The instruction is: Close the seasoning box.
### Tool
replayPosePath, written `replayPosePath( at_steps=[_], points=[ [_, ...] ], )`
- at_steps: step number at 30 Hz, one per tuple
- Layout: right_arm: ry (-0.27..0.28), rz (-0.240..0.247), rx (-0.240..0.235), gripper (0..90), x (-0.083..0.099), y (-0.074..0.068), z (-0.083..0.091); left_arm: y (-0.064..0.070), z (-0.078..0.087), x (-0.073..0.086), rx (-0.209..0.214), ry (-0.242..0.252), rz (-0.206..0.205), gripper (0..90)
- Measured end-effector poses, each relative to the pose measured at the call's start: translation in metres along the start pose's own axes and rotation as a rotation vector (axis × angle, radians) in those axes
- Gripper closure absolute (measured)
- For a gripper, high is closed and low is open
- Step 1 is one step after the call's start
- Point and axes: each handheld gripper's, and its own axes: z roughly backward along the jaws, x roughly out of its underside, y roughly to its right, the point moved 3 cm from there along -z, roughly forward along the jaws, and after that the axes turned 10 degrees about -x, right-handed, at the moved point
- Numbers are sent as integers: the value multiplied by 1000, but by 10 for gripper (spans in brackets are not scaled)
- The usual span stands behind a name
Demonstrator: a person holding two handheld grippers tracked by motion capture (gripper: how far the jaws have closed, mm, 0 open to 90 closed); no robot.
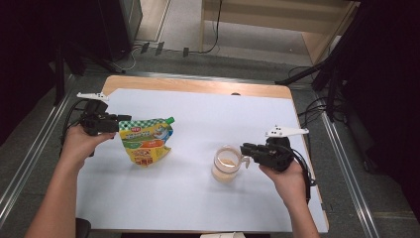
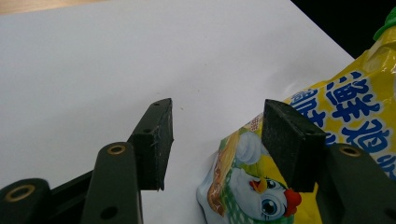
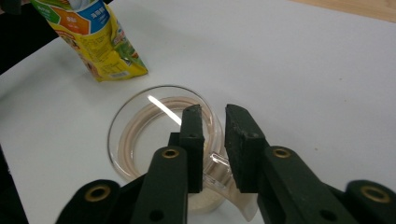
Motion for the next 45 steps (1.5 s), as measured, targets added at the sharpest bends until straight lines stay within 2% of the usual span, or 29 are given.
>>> replayPosePath(
  at_steps=[7, 9, 19, 25, 29, 40, 45],
  points=[
    [10, 13, 43, 629, 3, 8, 3, 0, 0, 1, -4, -1, 4, 441],
    [14, 4, 56, 609, 5, 13, 6, 0, -1, 1, -4, -2, 5, 434],
    [48, -39, 101, 559, 14, 35, 20, -1, 0, 1, -5, 3, 12, 425],
    [72, -22, 128, 526, 21, 46, 26, 0, -1, 1, -10, 2, 10, 423],
    [68, -32, 148, 493, 27, 55, 29, 0, -1, 2, -10, 5, 11, 422],
    [75, -81, 200, 407, 42, 76, 29, -1, -2, 3, -14, -2, 18, 409],
    [87, -102, 206, 381, 47, 84, 26, -2, -2, 3, -11, -1, 22, 407]
  ],
)
